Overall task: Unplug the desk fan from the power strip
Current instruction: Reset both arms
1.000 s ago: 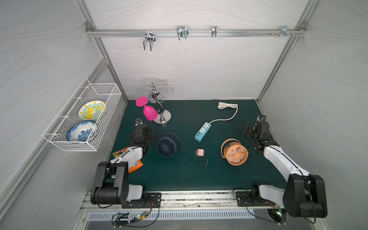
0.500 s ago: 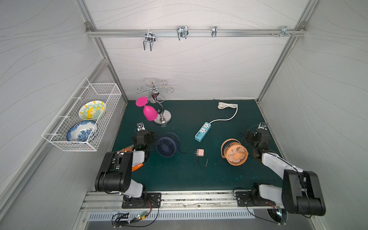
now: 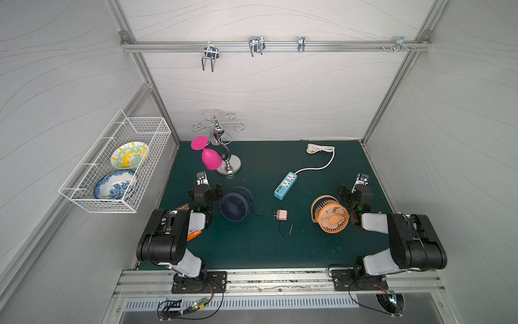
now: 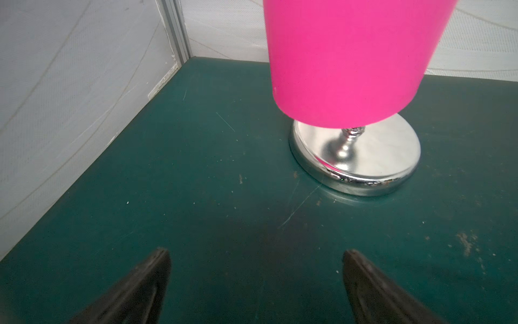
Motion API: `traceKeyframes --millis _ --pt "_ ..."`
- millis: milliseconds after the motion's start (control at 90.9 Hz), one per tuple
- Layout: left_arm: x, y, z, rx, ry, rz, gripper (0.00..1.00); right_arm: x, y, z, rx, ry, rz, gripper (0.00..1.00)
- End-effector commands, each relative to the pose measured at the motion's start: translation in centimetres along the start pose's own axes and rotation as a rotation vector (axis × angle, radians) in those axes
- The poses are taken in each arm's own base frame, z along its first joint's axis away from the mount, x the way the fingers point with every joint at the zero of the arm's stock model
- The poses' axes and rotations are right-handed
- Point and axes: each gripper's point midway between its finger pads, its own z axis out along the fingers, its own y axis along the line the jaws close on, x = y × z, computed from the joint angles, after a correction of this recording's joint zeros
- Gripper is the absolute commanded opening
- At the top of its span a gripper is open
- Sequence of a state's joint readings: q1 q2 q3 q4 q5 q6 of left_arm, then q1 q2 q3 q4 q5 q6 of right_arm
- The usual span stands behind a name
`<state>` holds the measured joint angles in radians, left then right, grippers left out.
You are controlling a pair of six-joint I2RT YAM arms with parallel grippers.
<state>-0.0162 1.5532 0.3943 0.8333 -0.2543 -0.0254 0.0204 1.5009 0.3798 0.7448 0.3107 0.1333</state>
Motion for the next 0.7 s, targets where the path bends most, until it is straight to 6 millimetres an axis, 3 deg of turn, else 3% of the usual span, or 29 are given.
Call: traceKeyframes --millis 0,55,99,693 --pt "-1.38 -0.34 0.1 0.01 -0.052 -0.001 1.0 -1.86 1.94 0.63 -0.068 -0.096 -0.052 0.99" --pt "-1.42 -0.34 0.1 0.01 -0.054 -0.001 1.0 -1.04 2.09 0.99 -0.07 -0.022 -0.06 0.99" --pt "-1.41 -0.33 0.08 0.01 -0.054 -0.001 1.0 -1.79 2.14 0.99 -0.07 -0.069 -0.063 0.99" --pt "-1.36 -0.4 0.04 0.012 -0.054 0.0 1.0 -1.54 2.16 0.87 -0.071 -0.044 -0.059 0.99"
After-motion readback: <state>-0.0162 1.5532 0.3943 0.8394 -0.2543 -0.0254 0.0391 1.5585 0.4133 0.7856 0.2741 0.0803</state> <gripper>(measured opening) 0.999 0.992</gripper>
